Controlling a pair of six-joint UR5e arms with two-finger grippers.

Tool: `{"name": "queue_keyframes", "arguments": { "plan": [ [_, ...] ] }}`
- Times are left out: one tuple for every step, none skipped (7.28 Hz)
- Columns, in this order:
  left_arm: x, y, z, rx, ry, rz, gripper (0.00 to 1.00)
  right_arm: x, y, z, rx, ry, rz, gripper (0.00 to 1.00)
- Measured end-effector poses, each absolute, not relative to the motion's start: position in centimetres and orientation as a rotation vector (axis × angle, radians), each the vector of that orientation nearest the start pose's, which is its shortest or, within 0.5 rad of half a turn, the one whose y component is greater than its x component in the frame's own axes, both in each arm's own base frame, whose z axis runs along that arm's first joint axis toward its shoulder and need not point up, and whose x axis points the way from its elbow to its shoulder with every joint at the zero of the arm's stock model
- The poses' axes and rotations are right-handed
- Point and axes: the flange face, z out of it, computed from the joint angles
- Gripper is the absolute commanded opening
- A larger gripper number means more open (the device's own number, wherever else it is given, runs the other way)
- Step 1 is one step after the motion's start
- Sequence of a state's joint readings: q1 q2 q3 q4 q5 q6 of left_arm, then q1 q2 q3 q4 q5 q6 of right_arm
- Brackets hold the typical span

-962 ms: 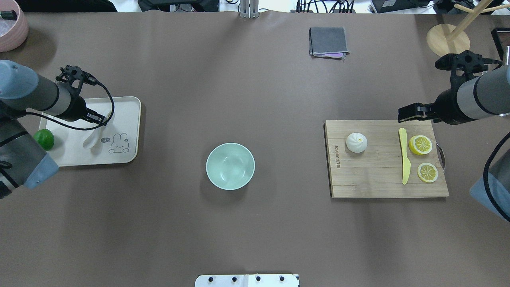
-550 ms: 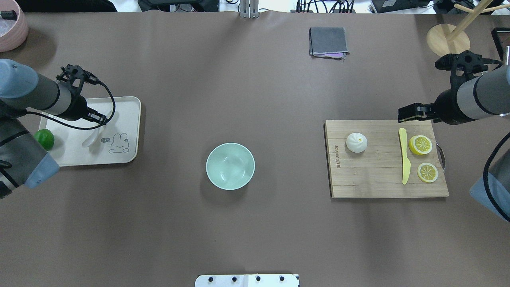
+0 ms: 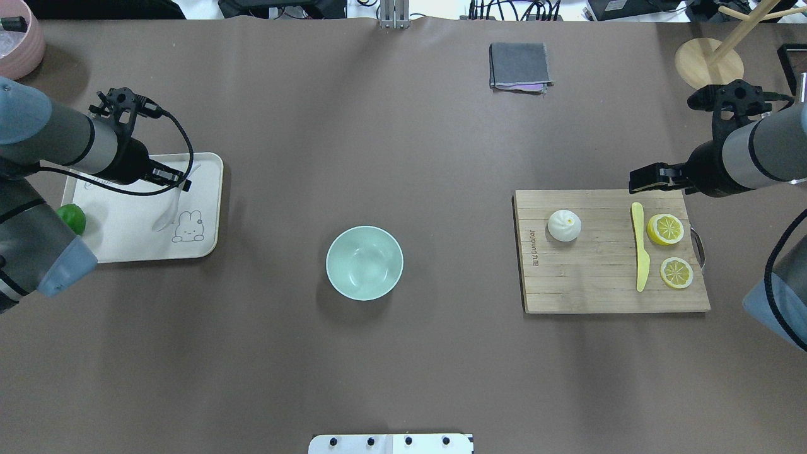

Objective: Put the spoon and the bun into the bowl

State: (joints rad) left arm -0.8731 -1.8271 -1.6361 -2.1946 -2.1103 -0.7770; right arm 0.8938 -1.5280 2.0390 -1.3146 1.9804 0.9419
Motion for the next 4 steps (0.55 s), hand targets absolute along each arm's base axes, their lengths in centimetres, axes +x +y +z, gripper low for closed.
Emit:
{"name": "queue_keyframes", "arguments": {
  "plan": [
    [33.6, -50.8, 38.5, 0.33, 1.048, 0.118, 0.0, -23.7, -44.5, 39.2, 0.24, -0.816, 0.092, 1.0],
    [35.9, -49.1, 34.9, 0.315, 1.104, 0.077, 0.0, -23.7, -44.5, 39.1, 0.241, -0.816, 0.092, 1.0],
    [39.8, -46.6, 31.1, 0.315, 1.151, 0.045, 0.0, -23.7, -44.5, 39.1, 0.241, -0.816, 0.092, 1.0],
    [44.6, -43.5, 27.7, 0.318, 1.19, 0.021, 0.0, -23.7, -44.4, 39.1, 0.241, -0.816, 0.092, 1.0]
  ]
}}
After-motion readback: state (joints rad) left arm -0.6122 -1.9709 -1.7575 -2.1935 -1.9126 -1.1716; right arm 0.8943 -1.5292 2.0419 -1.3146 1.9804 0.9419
